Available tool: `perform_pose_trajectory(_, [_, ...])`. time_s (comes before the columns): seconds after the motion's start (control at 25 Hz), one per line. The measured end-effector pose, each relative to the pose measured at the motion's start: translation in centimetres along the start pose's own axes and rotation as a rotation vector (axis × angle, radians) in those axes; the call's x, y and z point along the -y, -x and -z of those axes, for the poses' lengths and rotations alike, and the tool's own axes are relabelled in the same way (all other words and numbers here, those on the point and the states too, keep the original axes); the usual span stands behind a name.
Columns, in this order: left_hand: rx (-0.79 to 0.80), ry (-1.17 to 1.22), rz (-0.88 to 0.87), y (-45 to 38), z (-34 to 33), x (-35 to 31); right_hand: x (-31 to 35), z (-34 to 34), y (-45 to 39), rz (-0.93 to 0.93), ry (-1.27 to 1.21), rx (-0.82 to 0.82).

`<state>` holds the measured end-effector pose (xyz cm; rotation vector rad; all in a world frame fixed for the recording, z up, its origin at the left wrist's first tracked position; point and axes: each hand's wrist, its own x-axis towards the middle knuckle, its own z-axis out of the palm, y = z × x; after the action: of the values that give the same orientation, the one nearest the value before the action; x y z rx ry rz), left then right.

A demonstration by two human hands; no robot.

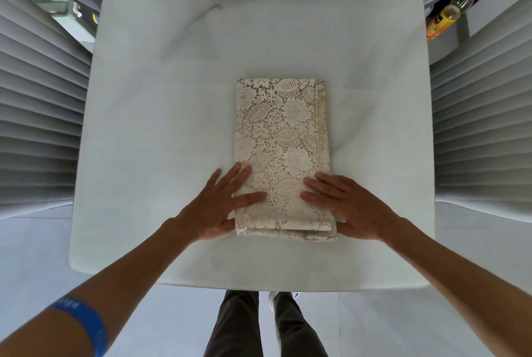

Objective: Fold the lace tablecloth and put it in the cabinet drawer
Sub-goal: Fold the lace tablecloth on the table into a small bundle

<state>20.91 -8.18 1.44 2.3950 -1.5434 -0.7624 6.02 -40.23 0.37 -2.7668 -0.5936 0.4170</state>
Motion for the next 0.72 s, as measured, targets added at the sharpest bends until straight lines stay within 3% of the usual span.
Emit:
perform_pose_trajectory(0.08, [0.005,0.315,0.079,-0.4,1.0,-0.1,0.4,1.0,-0.6,-0.021,-0.276,-0.119])
perform_pose_trajectory(0.2, [-0.219,0.805,0.240,-1.4,2.2,-0.9,1.0,3.4,-1.6,-0.352,-0.909,-0.147])
perform_pose_trajectory(0.32, [-0.408,1.018,0.545,-3.0,2.5,-1.4,0.8,3.5,-3.3,-0.688,-1.097,-0.188])
perform_pose_trajectory(0.48, [-0.526,0.814,0.741,-4.8,1.9,-1.2,0.7,3.2,-5.8,-0.936,-1.036,-0.345])
perform_pose_trajectory(0.6, [-0.600,0.609,0.830,-5.7,1.4,-1.7,0.8,3.3,-6.9,-1.050,-0.904,-0.364])
perform_pose_trajectory(0.72, [-0.648,0.557,0.845,-6.1,1.0,-1.9,1.2,3.3,-8.0,-1.100,-0.771,-0.364])
